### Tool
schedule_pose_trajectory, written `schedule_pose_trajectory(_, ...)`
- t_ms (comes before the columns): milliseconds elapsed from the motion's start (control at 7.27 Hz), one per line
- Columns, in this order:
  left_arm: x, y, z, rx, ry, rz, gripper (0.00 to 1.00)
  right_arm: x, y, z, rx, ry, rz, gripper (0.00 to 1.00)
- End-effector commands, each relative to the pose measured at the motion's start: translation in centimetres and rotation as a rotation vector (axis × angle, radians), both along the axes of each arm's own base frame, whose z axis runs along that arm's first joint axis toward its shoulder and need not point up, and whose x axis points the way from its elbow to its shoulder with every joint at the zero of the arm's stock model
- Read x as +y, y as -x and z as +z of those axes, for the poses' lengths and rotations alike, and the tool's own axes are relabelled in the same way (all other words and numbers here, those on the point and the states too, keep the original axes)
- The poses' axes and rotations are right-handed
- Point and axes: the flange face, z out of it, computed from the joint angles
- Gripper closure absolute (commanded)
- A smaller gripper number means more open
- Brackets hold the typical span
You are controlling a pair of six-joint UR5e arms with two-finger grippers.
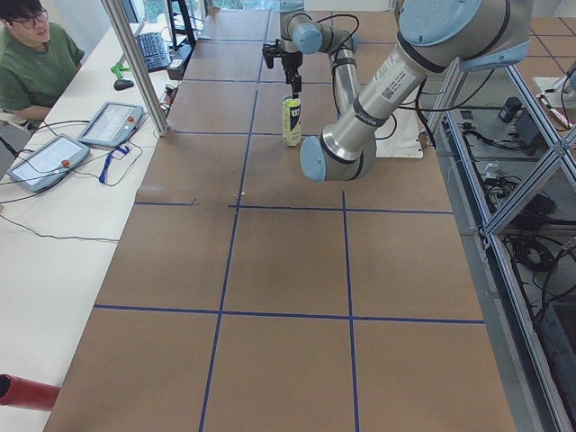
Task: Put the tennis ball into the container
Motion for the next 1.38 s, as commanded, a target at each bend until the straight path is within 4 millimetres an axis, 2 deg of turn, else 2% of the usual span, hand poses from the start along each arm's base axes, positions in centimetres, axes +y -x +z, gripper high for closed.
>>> schedule_pose_trajectory(0,1.4,2.6,2.3,0.027,-0.045,0.018,0.01,0.0,0.0,0.0,0.001,0.001,0.0,0.0)
schedule_pose_trajectory(138,1.6,5.3,4.3,0.055,-0.128,0.046,0.01,0.0,0.0,0.0,0.001,0.001,0.0,0.0)
schedule_pose_trajectory(412,-3.8,11.3,8.1,-0.008,-0.311,0.101,0.01,0.0,0.0,0.0,0.001,0.001,0.0,0.0)
schedule_pose_trajectory(550,-7.4,16.5,12.9,-0.067,-0.416,0.127,0.01,0.0,0.0,0.0,0.001,-0.001,0.0,0.0)
schedule_pose_trajectory(688,-10.2,21.6,20.1,-0.092,-0.475,0.201,0.01,0.0,0.0,0.0,0.001,0.001,0.0,0.0)
schedule_pose_trajectory(825,-13.2,28.8,27.4,-0.121,-0.54,0.257,0.01,0.0,0.0,0.0,0.001,0.001,0.0,0.0)
schedule_pose_trajectory(962,-14.7,34.7,34.4,-0.127,-0.556,0.317,0.01,0.0,0.0,0.0,0.001,0.001,0.0,0.0)
schedule_pose_trajectory(1100,-14.8,40.2,40.4,-0.132,-0.555,0.351,0.0,0.0,0.0,0.0,0.001,0.001,0.0,0.0)
schedule_pose_trajectory(1238,-13.2,44.7,45.6,-0.126,-0.505,0.344,0.0,0.0,0.0,0.0,0.001,0.001,0.0,0.0)
